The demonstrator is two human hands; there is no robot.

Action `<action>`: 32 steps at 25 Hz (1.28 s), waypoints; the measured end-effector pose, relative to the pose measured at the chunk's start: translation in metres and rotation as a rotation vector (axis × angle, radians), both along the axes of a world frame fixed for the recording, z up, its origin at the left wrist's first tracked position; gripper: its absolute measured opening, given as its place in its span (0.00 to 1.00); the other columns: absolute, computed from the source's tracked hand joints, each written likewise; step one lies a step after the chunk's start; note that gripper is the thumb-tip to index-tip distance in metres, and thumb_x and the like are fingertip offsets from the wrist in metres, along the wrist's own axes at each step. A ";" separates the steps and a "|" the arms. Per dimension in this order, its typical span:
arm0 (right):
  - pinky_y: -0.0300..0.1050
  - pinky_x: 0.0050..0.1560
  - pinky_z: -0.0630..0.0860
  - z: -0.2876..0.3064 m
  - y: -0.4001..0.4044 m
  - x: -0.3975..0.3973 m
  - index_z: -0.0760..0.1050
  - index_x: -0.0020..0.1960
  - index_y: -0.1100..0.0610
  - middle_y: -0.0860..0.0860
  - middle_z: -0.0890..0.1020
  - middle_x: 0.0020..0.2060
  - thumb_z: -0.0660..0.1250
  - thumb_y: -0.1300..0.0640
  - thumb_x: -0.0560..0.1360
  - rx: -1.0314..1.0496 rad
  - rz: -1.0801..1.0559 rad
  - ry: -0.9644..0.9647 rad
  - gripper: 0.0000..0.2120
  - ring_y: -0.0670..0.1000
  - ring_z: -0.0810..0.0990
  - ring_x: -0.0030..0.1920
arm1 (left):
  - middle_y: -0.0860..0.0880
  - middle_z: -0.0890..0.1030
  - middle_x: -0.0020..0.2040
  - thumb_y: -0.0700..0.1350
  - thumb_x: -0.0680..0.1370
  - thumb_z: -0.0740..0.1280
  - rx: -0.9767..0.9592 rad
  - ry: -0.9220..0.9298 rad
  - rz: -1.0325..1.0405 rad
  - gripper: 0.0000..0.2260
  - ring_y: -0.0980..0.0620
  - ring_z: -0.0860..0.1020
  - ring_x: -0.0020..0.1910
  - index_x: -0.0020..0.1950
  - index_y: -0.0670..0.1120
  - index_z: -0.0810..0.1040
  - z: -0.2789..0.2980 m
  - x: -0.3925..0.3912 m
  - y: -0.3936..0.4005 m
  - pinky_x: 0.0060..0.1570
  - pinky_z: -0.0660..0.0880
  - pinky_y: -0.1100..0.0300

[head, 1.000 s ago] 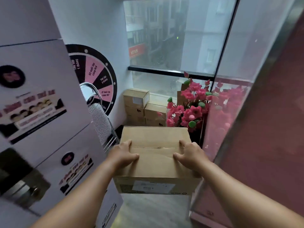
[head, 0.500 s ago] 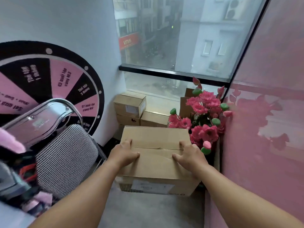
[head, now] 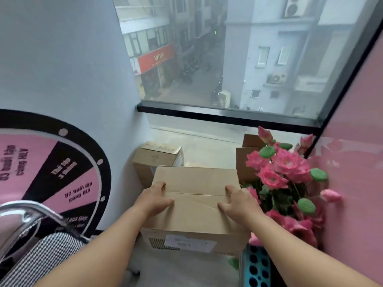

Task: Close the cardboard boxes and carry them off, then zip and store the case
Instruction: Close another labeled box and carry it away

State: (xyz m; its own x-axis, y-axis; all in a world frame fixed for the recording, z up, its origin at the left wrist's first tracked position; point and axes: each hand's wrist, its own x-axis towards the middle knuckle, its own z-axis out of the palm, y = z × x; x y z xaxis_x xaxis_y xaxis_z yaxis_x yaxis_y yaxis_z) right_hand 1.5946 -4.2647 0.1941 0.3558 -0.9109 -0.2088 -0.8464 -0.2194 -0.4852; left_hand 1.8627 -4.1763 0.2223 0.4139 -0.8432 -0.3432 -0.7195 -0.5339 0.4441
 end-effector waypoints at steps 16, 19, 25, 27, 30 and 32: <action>0.51 0.55 0.74 -0.056 -0.334 0.146 0.65 0.75 0.48 0.58 0.74 0.62 0.68 0.44 0.70 0.147 -0.193 0.044 0.35 0.60 0.76 0.59 | 0.50 0.74 0.71 0.50 0.70 0.73 0.024 0.077 -0.174 0.34 0.47 0.72 0.68 0.75 0.55 0.67 -0.070 0.168 -0.360 0.62 0.69 0.59; 0.48 0.51 0.72 -0.085 -0.373 0.158 0.63 0.76 0.47 0.57 0.74 0.60 0.70 0.46 0.70 0.193 -0.265 0.053 0.36 0.58 0.76 0.56 | 0.51 0.74 0.71 0.50 0.70 0.73 0.056 0.062 -0.220 0.35 0.47 0.72 0.68 0.76 0.57 0.66 -0.102 0.185 -0.410 0.63 0.70 0.58; 0.50 0.60 0.75 -0.173 -0.416 0.169 0.64 0.77 0.48 0.56 0.75 0.61 0.71 0.49 0.70 0.290 -0.387 0.097 0.37 0.60 0.77 0.63 | 0.49 0.77 0.68 0.40 0.72 0.68 0.122 0.074 -0.242 0.31 0.47 0.72 0.68 0.74 0.54 0.70 -0.188 0.183 -0.476 0.64 0.68 0.61; 0.51 0.59 0.75 -0.208 -0.423 0.171 0.63 0.76 0.48 0.55 0.74 0.57 0.72 0.48 0.71 0.318 -0.397 0.103 0.36 0.60 0.77 0.60 | 0.49 0.78 0.67 0.38 0.71 0.65 0.134 0.062 -0.227 0.30 0.46 0.74 0.67 0.73 0.54 0.72 -0.221 0.182 -0.491 0.64 0.69 0.60; 0.50 0.54 0.74 -0.249 -0.427 0.175 0.64 0.75 0.47 0.53 0.70 0.53 0.72 0.49 0.72 0.328 -0.399 0.099 0.34 0.59 0.77 0.55 | 0.46 0.80 0.65 0.37 0.72 0.64 0.177 0.049 -0.246 0.27 0.44 0.75 0.65 0.71 0.52 0.75 -0.261 0.185 -0.501 0.62 0.71 0.58; 0.50 0.53 0.74 -0.274 -0.429 0.181 0.64 0.74 0.48 0.53 0.70 0.53 0.72 0.49 0.73 0.346 -0.382 0.102 0.32 0.58 0.76 0.53 | 0.45 0.80 0.64 0.39 0.73 0.64 0.222 0.034 -0.262 0.24 0.42 0.76 0.64 0.69 0.50 0.76 -0.285 0.189 -0.504 0.60 0.72 0.57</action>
State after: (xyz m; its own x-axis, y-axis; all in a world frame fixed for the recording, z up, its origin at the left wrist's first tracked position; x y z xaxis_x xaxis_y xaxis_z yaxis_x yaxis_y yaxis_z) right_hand 1.7753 -4.6934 -0.0798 -0.0261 -0.8432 -0.5369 -0.8813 0.2729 -0.3858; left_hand 2.0517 -4.6805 -0.0624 0.1784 -0.8224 -0.5402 -0.8315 -0.4195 0.3640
